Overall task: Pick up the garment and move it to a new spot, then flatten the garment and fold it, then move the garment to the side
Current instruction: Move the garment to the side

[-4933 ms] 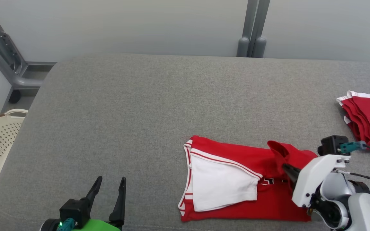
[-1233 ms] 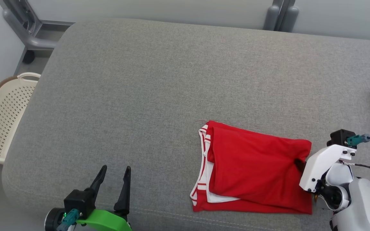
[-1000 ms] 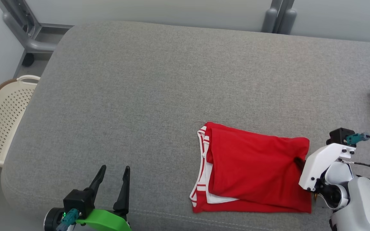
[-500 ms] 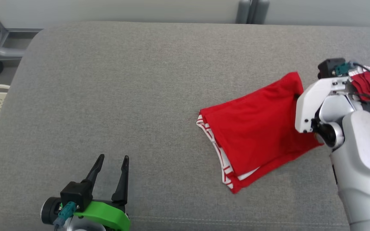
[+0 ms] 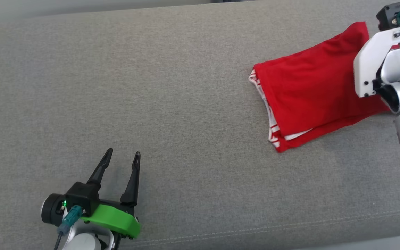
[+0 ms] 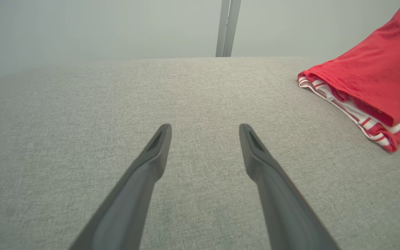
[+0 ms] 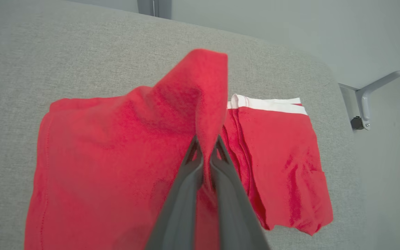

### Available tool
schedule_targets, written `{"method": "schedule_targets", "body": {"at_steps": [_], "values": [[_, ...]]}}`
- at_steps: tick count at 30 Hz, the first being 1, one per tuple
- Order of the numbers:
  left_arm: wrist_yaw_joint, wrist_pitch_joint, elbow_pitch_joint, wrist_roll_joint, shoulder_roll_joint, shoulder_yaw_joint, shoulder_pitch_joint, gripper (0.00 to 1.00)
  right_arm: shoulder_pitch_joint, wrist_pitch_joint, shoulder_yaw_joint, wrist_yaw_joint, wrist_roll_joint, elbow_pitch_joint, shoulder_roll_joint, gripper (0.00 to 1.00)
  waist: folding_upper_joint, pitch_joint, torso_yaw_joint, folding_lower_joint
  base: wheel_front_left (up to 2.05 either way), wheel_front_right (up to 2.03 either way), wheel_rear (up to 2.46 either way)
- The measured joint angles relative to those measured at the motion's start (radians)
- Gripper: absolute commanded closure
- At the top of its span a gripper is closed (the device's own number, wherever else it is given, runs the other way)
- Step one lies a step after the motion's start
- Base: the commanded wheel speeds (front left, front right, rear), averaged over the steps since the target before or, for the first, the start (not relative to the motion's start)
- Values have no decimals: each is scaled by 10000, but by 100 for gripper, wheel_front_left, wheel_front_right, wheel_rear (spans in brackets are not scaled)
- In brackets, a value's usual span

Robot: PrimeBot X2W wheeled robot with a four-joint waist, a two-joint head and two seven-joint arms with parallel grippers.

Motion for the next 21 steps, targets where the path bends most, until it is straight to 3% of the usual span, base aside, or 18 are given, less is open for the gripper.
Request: {"method": "schedule_targets", "body": {"at_steps": [11, 21], "values": [[-88, 86, -59, 159, 221, -167, -182, 0, -1264, -401, -92, 0, -357, 792, -1062, 100, 0, 670, -651, 0, 0, 0, 0], [-165, 458, -316, 303, 539, -424, -188, 0, -1670, -1235, -1693, 4, -1367, 1916, -1636, 100, 0, 1065, -340, 0, 0, 0, 0]]}}
